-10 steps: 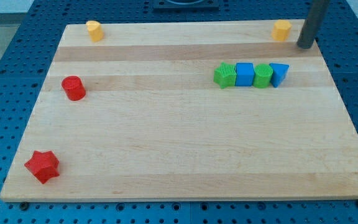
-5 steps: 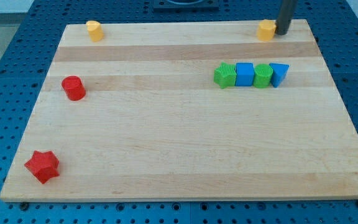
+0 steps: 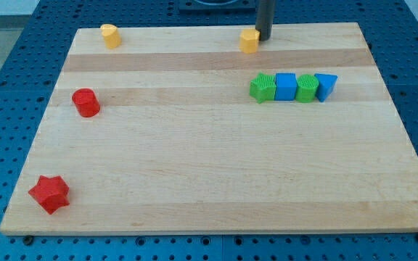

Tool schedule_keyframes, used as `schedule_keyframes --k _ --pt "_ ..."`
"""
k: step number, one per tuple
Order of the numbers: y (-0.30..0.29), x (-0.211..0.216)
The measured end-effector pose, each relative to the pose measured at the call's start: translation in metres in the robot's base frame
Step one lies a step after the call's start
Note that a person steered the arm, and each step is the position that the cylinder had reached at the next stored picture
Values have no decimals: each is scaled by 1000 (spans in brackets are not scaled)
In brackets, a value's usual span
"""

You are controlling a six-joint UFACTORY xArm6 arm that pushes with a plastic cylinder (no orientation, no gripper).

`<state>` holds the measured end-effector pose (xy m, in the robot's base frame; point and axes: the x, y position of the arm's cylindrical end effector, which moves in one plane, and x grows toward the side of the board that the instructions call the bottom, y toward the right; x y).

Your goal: Slide the yellow hexagon towards center

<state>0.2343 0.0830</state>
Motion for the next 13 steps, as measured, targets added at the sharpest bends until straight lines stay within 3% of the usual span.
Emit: schedule_keyframes --k 3,5,11,13 --pt "-90 64" --pt "-143 81" --pt "-189 64" --pt "-184 93"
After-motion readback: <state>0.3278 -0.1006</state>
